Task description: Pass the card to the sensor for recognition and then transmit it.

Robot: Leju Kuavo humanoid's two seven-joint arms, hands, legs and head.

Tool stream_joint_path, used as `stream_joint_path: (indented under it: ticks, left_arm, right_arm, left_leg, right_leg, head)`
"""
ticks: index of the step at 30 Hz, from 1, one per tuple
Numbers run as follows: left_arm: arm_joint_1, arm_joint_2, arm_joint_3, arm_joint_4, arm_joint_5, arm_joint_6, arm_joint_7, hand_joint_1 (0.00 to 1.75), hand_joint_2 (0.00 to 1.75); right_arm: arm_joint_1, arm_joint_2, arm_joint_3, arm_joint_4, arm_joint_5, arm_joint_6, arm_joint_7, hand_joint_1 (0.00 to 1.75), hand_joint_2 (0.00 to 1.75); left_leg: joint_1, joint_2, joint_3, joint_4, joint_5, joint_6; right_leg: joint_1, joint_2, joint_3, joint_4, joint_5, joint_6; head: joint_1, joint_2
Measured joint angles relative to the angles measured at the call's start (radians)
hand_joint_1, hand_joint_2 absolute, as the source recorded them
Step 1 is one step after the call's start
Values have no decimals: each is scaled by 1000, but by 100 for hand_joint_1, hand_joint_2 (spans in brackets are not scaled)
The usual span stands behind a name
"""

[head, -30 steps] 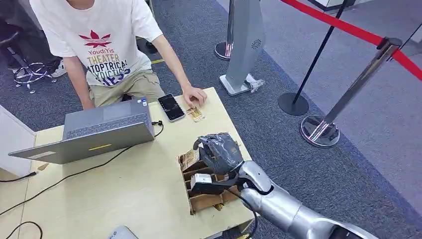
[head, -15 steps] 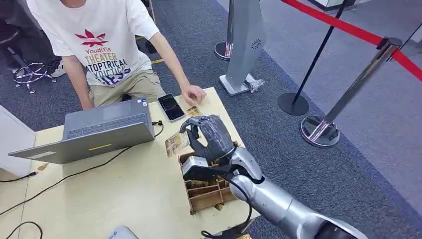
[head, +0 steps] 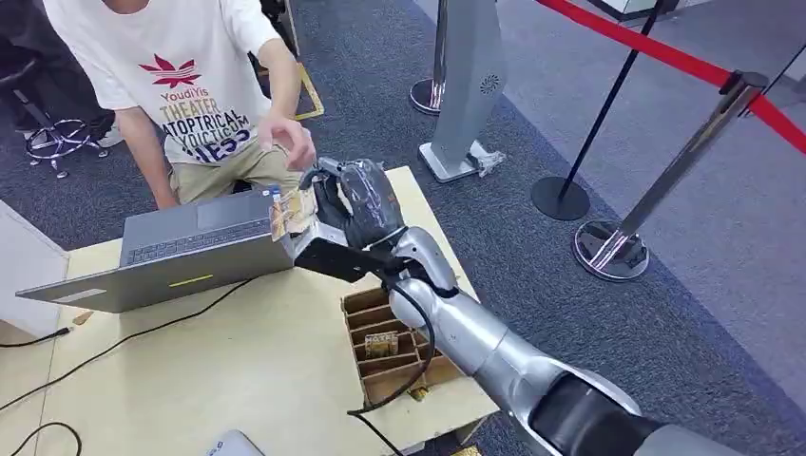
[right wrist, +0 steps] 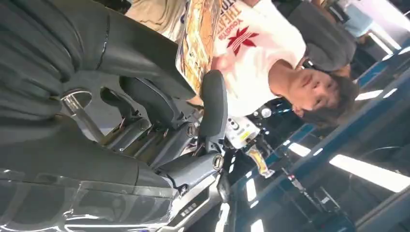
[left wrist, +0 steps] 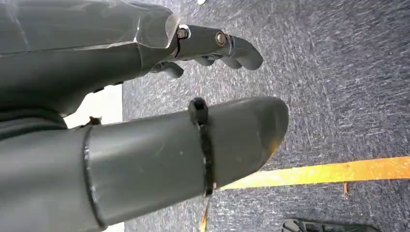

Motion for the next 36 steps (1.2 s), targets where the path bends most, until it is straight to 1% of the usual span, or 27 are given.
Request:
stream_joint_path:
  ticks: [5, 6, 7, 8, 9, 12, 15, 16, 17, 18, 24, 29, 32, 36]
  left_arm:
    - [-9, 0, -20, 0, -11, -2, 15, 0, 0]
    - [-10, 0, -22, 0, -12, -2, 17, 0, 0]
    - [-10, 0, -24, 0, -14, -2, 18, 0, 0]
    - [-11, 0, -25, 0, -15, -2, 18, 0, 0]
    - [-11, 0, -27, 0, -16, -1, 18, 0, 0]
    - [-10, 0, -33, 0, -16, 0, 18, 0, 0]
    - [-10, 0, -38, 0, -16, 1, 18, 0, 0]
    - [-10, 0, -39, 0, -16, 2, 18, 0, 0]
    - [-10, 0, -40, 0, -18, 3, 19, 0, 0]
    - [-10, 0, -40, 0, -19, 4, 20, 0, 0]
    - [-10, 1, -40, 0, -21, 10, 26, 0, 0]
    - [-10, 0, -41, 0, -21, 10, 27, 0, 0]
    - [-11, 0, -41, 0, -22, 10, 28, 0, 0]
    - [-10, 0, -41, 0, -14, 14, 30, 0, 0]
  right_arm:
    - [-57, 38, 0, 96, 43, -44, 11, 175, 175]
    - [-65, 44, 0, 112, 50, -53, 13, 173, 175]
    - [-73, 50, 0, 132, 63, -68, 13, 166, 175]
    - [-83, 55, 0, 152, 73, -84, 12, 169, 175]
    - [-91, 61, 0, 173, 81, -99, 11, 168, 175]
    - [-103, 73, 0, 226, 97, -132, 5, 168, 175]
    - [-103, 79, 0, 264, 106, -161, -2, 164, 175]
    - [-103, 79, 0, 276, 115, -171, -3, 154, 175]
    - [-102, 79, 0, 287, 122, -180, -4, 21, 175]
    - [-102, 79, 0, 297, 124, -188, -5, 0, 175]
    - [-96, 79, 0, 332, 132, -212, -11, 0, 175]
    - [-76, 79, 0, 330, 131, -234, -23, 0, 175]
    - [-51, 79, 1, 291, 121, -247, -39, 0, 175]
    - [9, 80, 9, 168, 49, -254, -73, 0, 175]
  left_leg:
    - [0, 0, 0, 0, 0, 0]
    - [0, 0, 0, 0, 0, 0]
    - [0, 0, 0, 0, 0, 0]
    - [0, 0, 0, 0, 0, 0]
    - [0, 0, 0, 0, 0, 0]
    - [0, 0, 0, 0, 0, 0]
    - [0, 0, 0, 0, 0, 0]
    - [0, 0, 0, 0, 0, 0]
    - [0, 0, 0, 0, 0, 0]
    - [0, 0, 0, 0, 0, 0]
    - [0, 0, 0, 0, 0, 0]
    - [0, 0, 0, 0, 0, 0]
    - [0, 0, 0, 0, 0, 0]
    - [0, 0, 0, 0, 0, 0]
  right_leg:
    - [0, 0, 0, 0, 0, 0]
    - [0, 0, 0, 0, 0, 0]
    - [0, 0, 0, 0, 0, 0]
    - [0, 0, 0, 0, 0, 0]
    - [0, 0, 0, 0, 0, 0]
    - [0, 0, 0, 0, 0, 0]
    - [0, 0, 0, 0, 0, 0]
    - [0, 0, 0, 0, 0, 0]
    - [0, 0, 0, 0, 0, 0]
    - [0, 0, 0, 0, 0, 0]
    - [0, 0, 0, 0, 0, 0]
    - [0, 0, 0, 0, 0, 0]
    - [0, 0, 0, 0, 0, 0]
    - [0, 0, 0, 0, 0, 0]
  head:
    - [0, 0]
    - [0, 0]
    - [0, 0]
    - [0, 0]
    - [0, 0]
    - [0, 0]
    - [0, 0]
    - [0, 0]
    - [0, 0]
    - [0, 0]
    - [0, 0]
    - [0, 0]
    - [0, 0]
    - [0, 0]
